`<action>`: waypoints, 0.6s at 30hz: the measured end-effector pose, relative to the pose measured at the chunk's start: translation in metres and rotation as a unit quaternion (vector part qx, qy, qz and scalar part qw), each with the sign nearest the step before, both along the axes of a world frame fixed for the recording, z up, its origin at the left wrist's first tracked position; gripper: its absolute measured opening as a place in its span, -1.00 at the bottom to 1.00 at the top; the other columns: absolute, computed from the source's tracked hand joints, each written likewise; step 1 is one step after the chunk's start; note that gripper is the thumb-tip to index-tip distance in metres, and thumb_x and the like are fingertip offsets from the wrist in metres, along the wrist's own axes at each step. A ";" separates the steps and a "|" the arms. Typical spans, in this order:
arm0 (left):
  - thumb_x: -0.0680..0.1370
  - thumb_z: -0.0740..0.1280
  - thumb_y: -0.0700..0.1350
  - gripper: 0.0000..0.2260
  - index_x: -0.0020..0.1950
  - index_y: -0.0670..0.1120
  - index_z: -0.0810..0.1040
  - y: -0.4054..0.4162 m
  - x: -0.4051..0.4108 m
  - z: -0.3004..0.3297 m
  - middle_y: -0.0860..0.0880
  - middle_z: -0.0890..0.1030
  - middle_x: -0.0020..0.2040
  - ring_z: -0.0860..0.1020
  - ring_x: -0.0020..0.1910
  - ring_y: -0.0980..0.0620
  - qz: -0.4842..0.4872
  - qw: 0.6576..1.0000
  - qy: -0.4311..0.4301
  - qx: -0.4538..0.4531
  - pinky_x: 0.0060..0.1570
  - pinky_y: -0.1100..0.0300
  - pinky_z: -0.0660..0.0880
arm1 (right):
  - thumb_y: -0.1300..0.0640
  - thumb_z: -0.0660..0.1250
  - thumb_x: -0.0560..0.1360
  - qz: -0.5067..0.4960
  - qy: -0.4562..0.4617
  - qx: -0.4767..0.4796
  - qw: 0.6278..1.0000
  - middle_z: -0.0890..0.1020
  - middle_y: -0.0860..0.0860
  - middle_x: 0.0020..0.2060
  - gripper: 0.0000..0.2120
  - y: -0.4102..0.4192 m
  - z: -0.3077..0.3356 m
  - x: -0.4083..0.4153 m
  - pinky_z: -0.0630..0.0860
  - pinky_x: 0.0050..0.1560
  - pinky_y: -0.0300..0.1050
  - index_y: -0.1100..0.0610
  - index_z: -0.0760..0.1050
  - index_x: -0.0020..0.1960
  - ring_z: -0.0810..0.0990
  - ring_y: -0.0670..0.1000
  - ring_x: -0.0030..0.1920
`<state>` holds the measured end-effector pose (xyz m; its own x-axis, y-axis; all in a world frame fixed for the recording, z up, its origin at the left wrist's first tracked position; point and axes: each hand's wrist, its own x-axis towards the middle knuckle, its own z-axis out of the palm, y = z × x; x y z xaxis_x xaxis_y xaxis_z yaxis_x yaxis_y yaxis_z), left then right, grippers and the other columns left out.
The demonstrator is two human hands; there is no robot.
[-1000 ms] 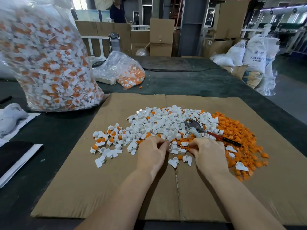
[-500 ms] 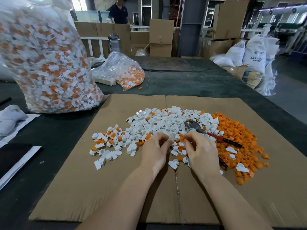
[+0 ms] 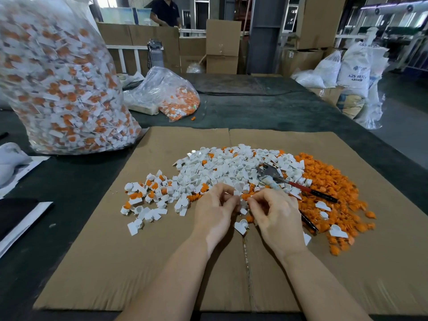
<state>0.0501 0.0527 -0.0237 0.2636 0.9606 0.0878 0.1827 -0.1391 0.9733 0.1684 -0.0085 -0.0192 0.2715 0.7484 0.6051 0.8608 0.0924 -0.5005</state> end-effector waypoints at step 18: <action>0.54 0.32 -0.25 -0.95 -0.09 -0.11 0.52 -0.001 -0.002 0.001 -0.04 0.56 -0.34 0.57 -0.34 0.07 -0.033 0.999 -0.019 -0.009 -0.18 0.07 0.55 | 0.21 0.48 0.38 0.023 -0.034 0.009 0.999 0.55 -0.05 -0.39 -0.90 -0.001 -0.002 -0.001 0.34 -0.15 -0.06 0.16 0.57 -0.25 0.50 0.01 -0.31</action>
<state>0.0479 0.0517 -0.0228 0.3238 0.9425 0.0827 0.1369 -0.1331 0.9816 0.1679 -0.0099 -0.0210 0.1955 0.7484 0.6338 0.8876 0.1398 -0.4389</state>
